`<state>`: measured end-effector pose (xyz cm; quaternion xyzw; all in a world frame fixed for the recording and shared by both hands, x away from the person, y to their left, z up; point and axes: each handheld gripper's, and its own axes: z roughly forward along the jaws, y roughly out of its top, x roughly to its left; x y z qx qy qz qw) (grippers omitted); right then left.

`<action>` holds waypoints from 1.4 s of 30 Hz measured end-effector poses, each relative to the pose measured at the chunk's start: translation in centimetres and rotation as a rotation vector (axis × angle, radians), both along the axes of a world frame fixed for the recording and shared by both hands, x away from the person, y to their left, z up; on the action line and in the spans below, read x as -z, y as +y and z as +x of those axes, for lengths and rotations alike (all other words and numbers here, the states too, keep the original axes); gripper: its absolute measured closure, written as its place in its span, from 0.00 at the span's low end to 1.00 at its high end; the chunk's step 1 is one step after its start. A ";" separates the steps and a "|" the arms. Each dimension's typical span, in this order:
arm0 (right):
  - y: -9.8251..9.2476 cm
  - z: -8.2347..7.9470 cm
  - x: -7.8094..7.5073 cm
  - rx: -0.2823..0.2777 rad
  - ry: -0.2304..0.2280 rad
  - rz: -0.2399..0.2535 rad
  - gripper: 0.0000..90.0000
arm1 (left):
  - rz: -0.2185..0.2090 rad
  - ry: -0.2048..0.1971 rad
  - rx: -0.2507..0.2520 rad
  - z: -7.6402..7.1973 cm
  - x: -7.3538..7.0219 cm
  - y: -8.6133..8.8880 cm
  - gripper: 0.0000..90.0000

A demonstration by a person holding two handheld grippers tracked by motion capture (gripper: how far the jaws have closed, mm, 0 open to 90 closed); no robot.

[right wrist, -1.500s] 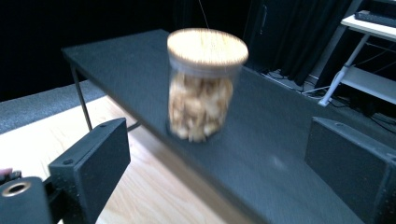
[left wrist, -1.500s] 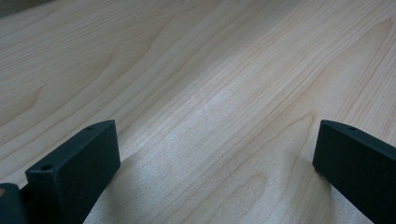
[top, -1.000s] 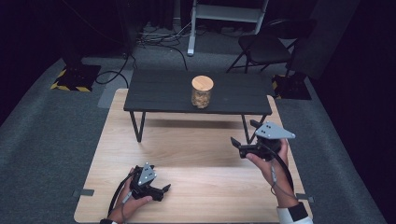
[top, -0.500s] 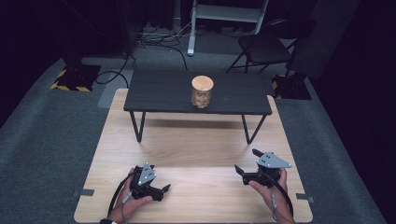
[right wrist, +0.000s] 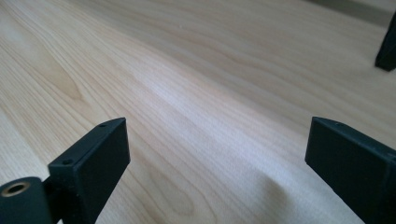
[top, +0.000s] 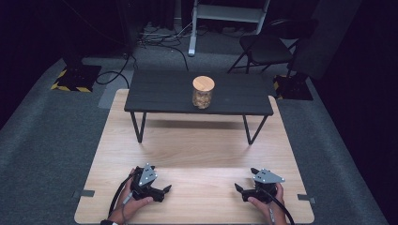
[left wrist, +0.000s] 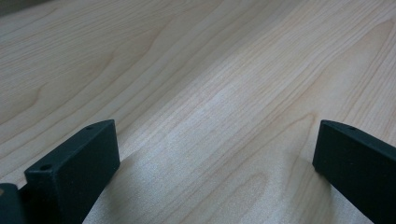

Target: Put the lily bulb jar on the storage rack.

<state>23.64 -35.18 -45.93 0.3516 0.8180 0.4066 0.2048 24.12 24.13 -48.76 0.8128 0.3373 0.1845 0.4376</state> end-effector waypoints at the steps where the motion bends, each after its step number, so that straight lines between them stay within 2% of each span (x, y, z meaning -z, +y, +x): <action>1: -0.1 0.0 0.2 0.003 0.007 -0.001 0.07 | 0.000 0.000 0.000 0.0 0.0 0.0 0.01; 4: -0.1 0.0 1.0 0.024 0.022 -0.007 0.05 | -0.001 0.001 0.000 0.0 0.0 0.0 0.00; 5: -0.4 0.0 1.3 0.031 0.030 0.020 0.05 | 0.000 0.000 0.001 0.0 0.0 0.0 0.00; 12: -1.1 -0.6 2.2 0.039 0.002 0.050 0.05 | 0.000 0.001 0.001 0.0 0.0 0.0 0.01; 42: -1.0 -0.6 2.1 0.046 0.007 0.046 0.02 | -0.002 0.001 0.001 0.0 0.0 0.0 0.01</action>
